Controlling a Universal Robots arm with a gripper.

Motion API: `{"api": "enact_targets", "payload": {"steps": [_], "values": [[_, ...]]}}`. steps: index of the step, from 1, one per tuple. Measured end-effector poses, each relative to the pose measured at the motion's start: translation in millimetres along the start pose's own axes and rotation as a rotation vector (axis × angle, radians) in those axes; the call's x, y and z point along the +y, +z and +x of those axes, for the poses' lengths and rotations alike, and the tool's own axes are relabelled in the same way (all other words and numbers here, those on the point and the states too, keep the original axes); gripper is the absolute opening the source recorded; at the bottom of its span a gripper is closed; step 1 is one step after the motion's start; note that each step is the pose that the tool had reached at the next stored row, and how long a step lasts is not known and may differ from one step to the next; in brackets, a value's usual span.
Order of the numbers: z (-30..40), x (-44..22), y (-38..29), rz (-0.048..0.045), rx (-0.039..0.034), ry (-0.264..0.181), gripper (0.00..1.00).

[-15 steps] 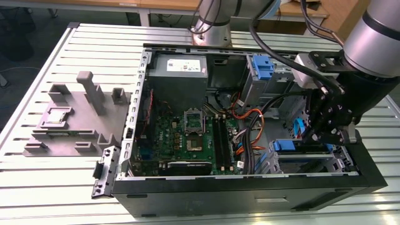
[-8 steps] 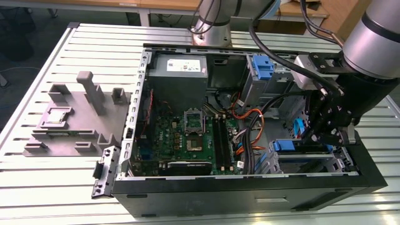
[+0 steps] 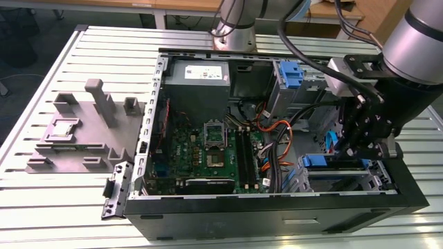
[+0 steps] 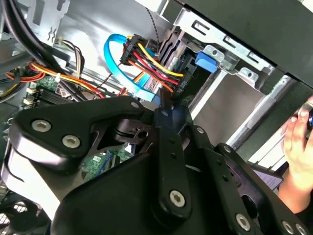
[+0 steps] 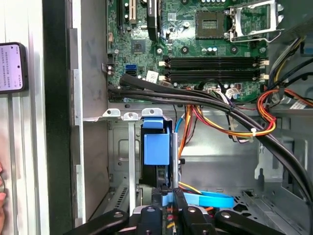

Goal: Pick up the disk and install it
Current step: 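Insert the second disk wire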

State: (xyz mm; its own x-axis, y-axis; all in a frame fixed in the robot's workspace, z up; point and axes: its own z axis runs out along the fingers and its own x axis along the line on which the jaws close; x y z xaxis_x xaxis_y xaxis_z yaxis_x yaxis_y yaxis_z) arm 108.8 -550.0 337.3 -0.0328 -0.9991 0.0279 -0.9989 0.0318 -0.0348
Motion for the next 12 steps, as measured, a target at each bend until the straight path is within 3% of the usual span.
{"api": "enact_targets", "payload": {"steps": [2,7,10,12], "values": [[0.1,-0.1,-3.1,-0.0001,-0.0029,0.000,0.24],[0.1,-0.1,-3.6,-0.0003,-0.0063,0.000,0.22],[0.1,-0.1,-3.6,-0.0003,-0.0067,0.000,0.10],[0.2,-0.3,-2.2,-0.0003,-0.0069,0.000,0.10]]}}
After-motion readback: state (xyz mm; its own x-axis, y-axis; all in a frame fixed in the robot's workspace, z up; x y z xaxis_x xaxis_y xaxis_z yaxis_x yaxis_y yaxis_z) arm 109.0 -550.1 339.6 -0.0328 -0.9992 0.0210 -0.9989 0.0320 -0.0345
